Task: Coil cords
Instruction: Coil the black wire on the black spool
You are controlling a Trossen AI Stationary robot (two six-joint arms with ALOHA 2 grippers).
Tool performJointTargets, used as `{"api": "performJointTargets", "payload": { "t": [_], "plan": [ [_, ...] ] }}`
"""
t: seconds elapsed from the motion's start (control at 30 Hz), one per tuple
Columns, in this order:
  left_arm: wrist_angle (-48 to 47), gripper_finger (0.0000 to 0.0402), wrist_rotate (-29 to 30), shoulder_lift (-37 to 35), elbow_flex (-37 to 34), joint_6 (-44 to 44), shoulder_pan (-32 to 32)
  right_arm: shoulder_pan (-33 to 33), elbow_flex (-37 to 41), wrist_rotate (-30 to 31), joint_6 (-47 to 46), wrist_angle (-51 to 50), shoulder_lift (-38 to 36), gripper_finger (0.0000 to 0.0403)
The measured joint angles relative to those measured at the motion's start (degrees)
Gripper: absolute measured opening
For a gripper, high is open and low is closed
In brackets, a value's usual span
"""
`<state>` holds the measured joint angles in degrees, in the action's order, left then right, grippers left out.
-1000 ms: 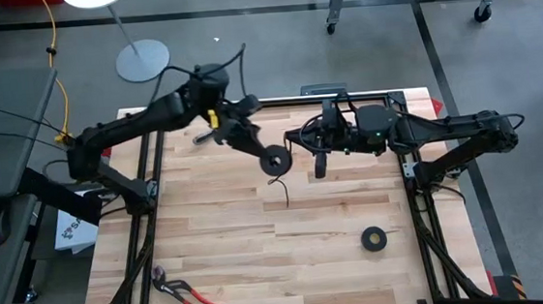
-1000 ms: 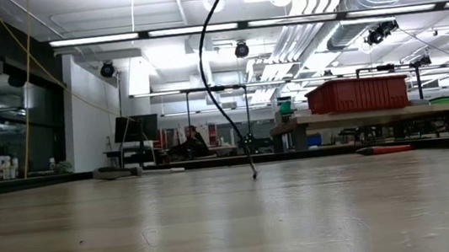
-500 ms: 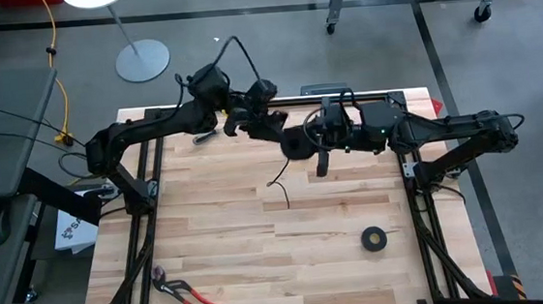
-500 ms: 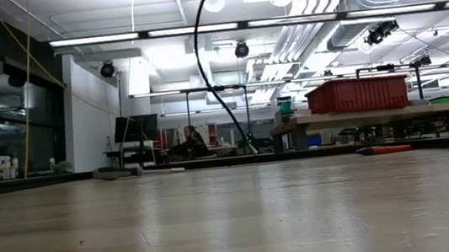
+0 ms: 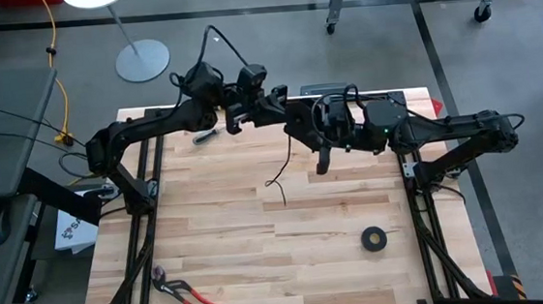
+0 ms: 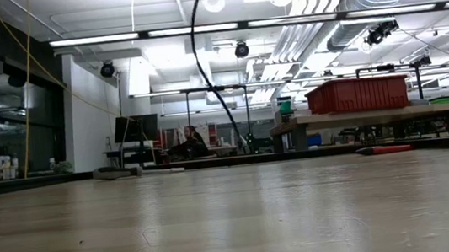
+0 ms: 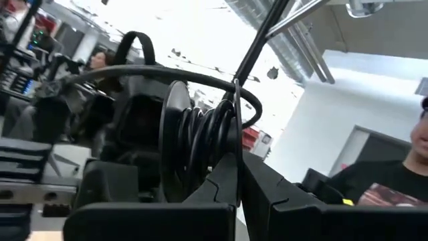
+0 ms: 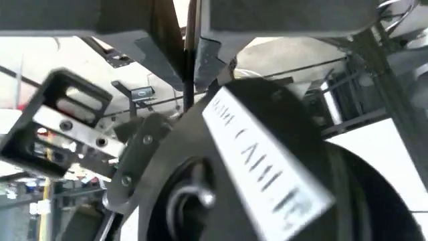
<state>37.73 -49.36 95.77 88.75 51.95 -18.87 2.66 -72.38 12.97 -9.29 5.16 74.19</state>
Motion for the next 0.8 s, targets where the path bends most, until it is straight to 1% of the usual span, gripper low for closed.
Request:
{"api": "performJointTargets", "payload": {
  "t": [0.1,0.23,0.43,0.57,0.63,0.8],
  "plan": [
    [0.69,0.0000,0.20,0.00,0.00,-0.09,-0.81,0.00,0.00,1.65,-1.11,-0.26,0.02,0.0043],
    [3.60,0.0000,0.12,-0.04,0.00,-0.12,-2.27,0.00,0.00,4.30,-1.26,-0.84,0.02,0.0080],
    [5.54,0.0000,-2.90,-0.33,0.00,0.53,-5.23,0.00,0.00,8.19,-0.97,-5.94,0.04,0.0131],
    [5.61,0.0000,-4.18,-1.18,0.00,0.89,-6.30,0.05,0.00,12.16,-0.85,-9.90,0.19,0.0142],
    [5.60,0.0000,-4.36,-1.56,0.00,0.90,-6.37,0.00,0.00,14.43,-0.72,-10.34,0.55,0.0142],
    [5.54,0.0000,-4.35,-2.20,0.00,0.43,-5.85,-0.12,0.00,19.17,3.21,-9.59,2.66,0.0142]
  ]
}}
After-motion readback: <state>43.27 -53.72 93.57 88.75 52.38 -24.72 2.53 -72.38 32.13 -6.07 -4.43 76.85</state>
